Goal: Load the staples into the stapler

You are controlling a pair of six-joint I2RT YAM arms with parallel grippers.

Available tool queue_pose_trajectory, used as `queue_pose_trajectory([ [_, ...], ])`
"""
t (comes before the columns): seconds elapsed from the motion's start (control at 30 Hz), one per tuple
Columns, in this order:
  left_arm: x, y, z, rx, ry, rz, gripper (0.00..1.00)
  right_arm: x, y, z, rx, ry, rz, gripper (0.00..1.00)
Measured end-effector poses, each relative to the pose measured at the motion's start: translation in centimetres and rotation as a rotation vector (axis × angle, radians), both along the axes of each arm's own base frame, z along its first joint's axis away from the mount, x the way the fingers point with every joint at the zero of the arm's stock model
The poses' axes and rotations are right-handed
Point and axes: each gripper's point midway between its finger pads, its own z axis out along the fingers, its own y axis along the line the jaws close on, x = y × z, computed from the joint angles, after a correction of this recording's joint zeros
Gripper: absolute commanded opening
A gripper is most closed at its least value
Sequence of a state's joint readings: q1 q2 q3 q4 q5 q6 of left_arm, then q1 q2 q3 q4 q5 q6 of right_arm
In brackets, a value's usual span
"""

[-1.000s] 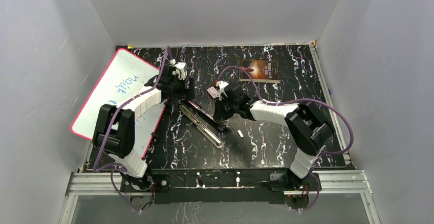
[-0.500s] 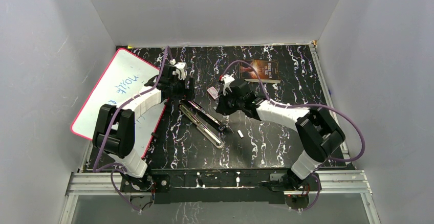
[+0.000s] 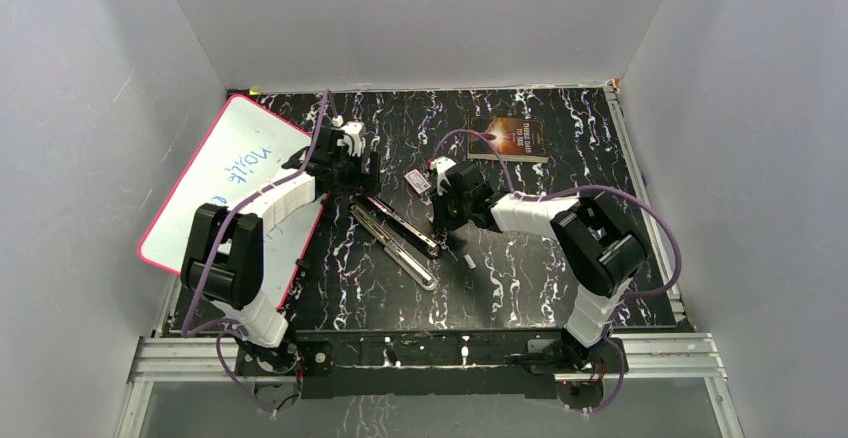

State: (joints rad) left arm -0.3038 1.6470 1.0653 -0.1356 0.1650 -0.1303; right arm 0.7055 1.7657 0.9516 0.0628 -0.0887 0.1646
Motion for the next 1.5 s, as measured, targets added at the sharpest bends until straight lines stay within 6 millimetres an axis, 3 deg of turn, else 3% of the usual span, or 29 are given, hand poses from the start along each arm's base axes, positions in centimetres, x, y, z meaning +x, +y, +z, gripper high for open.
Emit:
queue_pose_trajectory([
  [0.2,0.0,0.0,0.0,0.0,0.0,0.0,0.91,0.7,0.2,-0.1,-0.01,-0.029,-0.003,0.21],
  [0.47,0.0,0.0,0.0,0.0,0.0,0.0,0.91,2.5,0.3,-0.2,-0.035,-0.102,-0.022,0.41],
  [0.57,0.0,0.0,0.0,0.0,0.0,0.0,0.91,2.8,0.4,-0.1,-0.033,-0.119,-0.021,0.44],
  [0.93,0.0,-0.1,0.0,-0.003,0.0,-0.002,0.91,2.4,0.3,-0.2,0.03,-0.215,-0.013,0.48],
  [1.5,0.0,-0.1,0.1,-0.006,0.0,-0.004,0.91,1.4,0.0,-0.6,0.054,-0.394,-0.029,0.44],
])
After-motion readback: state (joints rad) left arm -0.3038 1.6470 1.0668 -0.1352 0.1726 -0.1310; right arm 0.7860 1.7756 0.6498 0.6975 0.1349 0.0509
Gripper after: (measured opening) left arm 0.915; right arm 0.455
